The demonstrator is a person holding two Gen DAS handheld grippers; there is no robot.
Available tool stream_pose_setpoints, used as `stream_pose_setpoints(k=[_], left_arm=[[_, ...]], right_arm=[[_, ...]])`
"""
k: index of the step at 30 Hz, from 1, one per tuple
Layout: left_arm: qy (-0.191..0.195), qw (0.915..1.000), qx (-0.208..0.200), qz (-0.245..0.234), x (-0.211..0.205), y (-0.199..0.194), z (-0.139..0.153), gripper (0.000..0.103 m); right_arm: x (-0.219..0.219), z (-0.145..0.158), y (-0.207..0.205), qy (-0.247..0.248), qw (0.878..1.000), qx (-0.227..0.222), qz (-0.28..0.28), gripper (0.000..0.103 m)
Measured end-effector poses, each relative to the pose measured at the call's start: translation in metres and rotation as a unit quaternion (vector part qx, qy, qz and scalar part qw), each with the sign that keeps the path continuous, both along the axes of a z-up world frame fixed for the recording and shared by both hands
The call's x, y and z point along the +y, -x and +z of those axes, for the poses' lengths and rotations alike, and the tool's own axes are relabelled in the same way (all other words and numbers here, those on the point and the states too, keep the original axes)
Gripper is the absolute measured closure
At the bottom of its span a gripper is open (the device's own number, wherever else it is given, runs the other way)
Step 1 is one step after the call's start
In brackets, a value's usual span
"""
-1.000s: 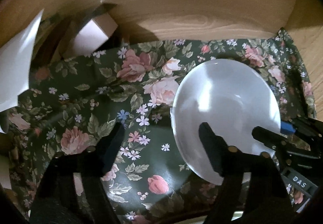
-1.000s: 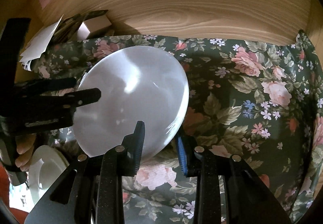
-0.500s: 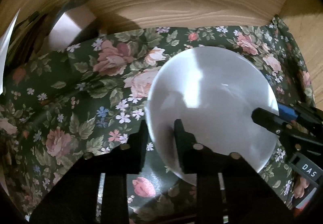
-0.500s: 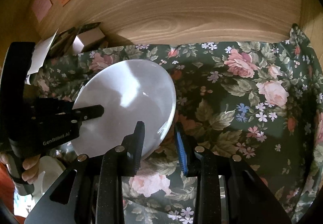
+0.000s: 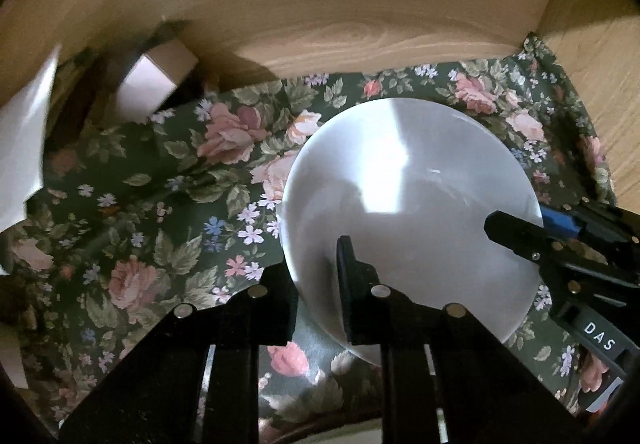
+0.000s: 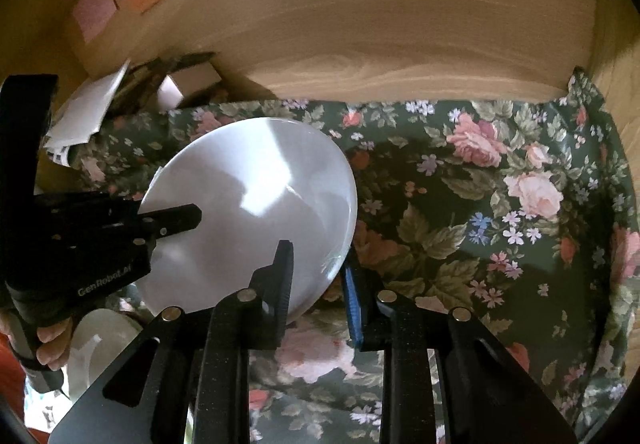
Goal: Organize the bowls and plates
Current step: 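Lift the white bowl with the left gripper toward the nested bowls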
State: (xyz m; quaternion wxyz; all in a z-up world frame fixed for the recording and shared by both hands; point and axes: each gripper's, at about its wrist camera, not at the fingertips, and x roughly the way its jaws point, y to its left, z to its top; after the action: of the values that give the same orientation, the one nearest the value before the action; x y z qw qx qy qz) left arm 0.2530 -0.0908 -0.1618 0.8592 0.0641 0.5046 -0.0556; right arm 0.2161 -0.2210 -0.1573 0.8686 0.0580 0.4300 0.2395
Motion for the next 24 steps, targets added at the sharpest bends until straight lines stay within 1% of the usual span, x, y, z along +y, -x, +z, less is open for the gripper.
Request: stream_pose_setpoints(k=[12,24], left_arm=[[0.025,0.9984,-0.050,0.010,0.017,0.047,0.042,0.086],[0.047,0.9949,-0.084,0.030,0.049,0.098,0.064,0.086]], right_arm=[[0.007,0.039,0.038,-0.011,0.999,-0.050,0.003,0.082],[0.035,0.062,0.076,-0.006,0.997,-0.080,0.023,0.082]])
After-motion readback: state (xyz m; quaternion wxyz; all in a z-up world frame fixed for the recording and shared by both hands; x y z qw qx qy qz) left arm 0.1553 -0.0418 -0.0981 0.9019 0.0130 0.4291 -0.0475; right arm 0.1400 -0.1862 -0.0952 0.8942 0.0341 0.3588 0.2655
